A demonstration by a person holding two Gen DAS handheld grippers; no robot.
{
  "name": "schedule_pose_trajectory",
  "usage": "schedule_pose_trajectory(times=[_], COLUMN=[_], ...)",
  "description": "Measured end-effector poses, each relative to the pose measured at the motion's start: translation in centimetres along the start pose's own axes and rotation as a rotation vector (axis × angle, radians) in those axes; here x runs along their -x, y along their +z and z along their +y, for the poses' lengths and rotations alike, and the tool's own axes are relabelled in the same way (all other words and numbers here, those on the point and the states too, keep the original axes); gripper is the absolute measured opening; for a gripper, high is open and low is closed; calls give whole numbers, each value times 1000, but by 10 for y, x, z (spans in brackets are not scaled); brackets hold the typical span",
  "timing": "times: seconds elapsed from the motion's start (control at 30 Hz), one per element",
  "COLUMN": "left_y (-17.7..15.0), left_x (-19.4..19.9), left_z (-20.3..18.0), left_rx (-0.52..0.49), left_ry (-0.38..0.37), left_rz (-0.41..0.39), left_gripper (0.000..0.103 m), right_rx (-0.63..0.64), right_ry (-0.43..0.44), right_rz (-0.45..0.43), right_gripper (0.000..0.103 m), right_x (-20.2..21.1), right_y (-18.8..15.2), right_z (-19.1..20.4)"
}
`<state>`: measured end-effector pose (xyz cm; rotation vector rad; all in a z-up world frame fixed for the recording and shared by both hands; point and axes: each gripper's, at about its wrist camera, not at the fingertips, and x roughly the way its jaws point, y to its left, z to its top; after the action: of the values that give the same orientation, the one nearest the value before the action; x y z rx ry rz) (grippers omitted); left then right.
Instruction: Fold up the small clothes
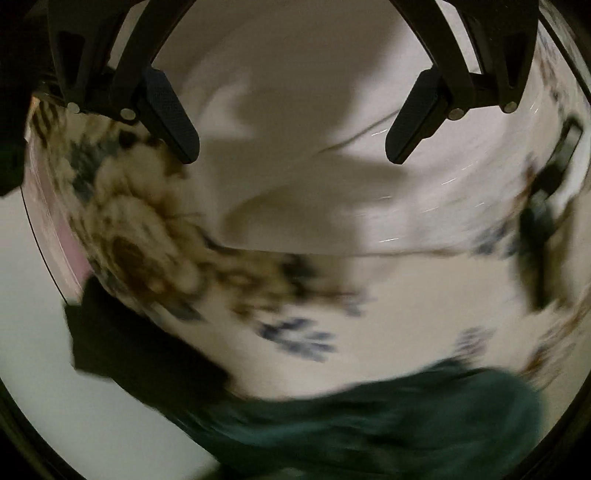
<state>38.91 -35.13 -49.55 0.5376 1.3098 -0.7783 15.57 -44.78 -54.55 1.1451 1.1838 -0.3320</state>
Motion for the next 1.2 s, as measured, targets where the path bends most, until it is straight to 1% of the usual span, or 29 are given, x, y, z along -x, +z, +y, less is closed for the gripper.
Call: schedule_pose_trajectory(times=[0.07,0.1,0.13,0.17,0.23,0.3,0.37,0.4,0.43,0.5,0.57,0.63,0.67,0.7,0.73,0.77,0.8,0.87,0.9,0.93,0.97,1.0,1.03,1.1,1.13,1.2], left_y=[7,10,11,13,13,12,12,11,11,8,13,14,14,14,12,12,11,7,5,3,0,-5,-12,-21,-29,-45], left_x=[-18,-25,-35,-40,-40,-38,-35,-34,-34,-32,-34,-36,-35,-36,-35,-33,-30,-25,-22,-18,-13,-9,-4,3,8,11], left_z=[-17,-21,-21,-19,-7,2,8,11,11,15,23,35,42,46,50,53,56,62,66,69,74,79,87,98,104,118], left_rx=[-60,-72,-67,-42,35,76,112,120,123,135,150,192,207,219,232,257,279,326,345,357,374,389,414,443,461,499], left_ry=[-22,-25,-44,-57,-99,-118,-126,-127,-118,-115,-93,-97,-97,-92,-113,-157,-188,-252,-263,-259,-249,-240,-222,-196,-170,-143], left_rz=[29,43,70,80,52,44,31,28,27,25,22,22,25,25,27,32,32,40,40,33,8,-14,-38,-67,-83,-103], left_gripper=[85,56,17,11,9,8,8,8,7,7,7,7,7,7,7,8,12,12,17,26,29,33,39,41,41,41], right_rx=[-55,-76,-100,-121,-160,-172,-172,-165,-157,-159,-159,-150,-139,-121,-108,-92,-92,-109,-106,-96,-88,-84,-83,-70,-50,11], right_ry=[61,84,112,137,194,222,226,207,159,127,73,31,10,-42,-61,-77,-67,-10,10,27,42,54,71,86,95,113], right_rz=[22,30,41,54,74,79,83,81,65,48,24,14,12,6,5,18,34,54,60,63,63,60,56,61,68,84], right_gripper=[47,47,47,47,47,47,32,14,9,7,6,4,1,0,0,0,0,1,4,13,21,42,53,53,53,53], right_x=[-2,-2,0,-6,-20,-26,-35,-38,-37,-36,-28,-21,-19,-17,-17,-15,-14,-8,-4,-1,1,1,1,-6,-11,-23], right_y=[3,4,13,19,23,28,32,34,35,39,40,41,42,43,47,50,52,56,58,62,63,68,73,84,90,99], right_z=[-14,-19,-24,-21,-15,-11,0,3,3,4,-2,-7,-8,-9,-9,-10,-12,-16,-16,-13,-11,-7,-2,11,21,45])
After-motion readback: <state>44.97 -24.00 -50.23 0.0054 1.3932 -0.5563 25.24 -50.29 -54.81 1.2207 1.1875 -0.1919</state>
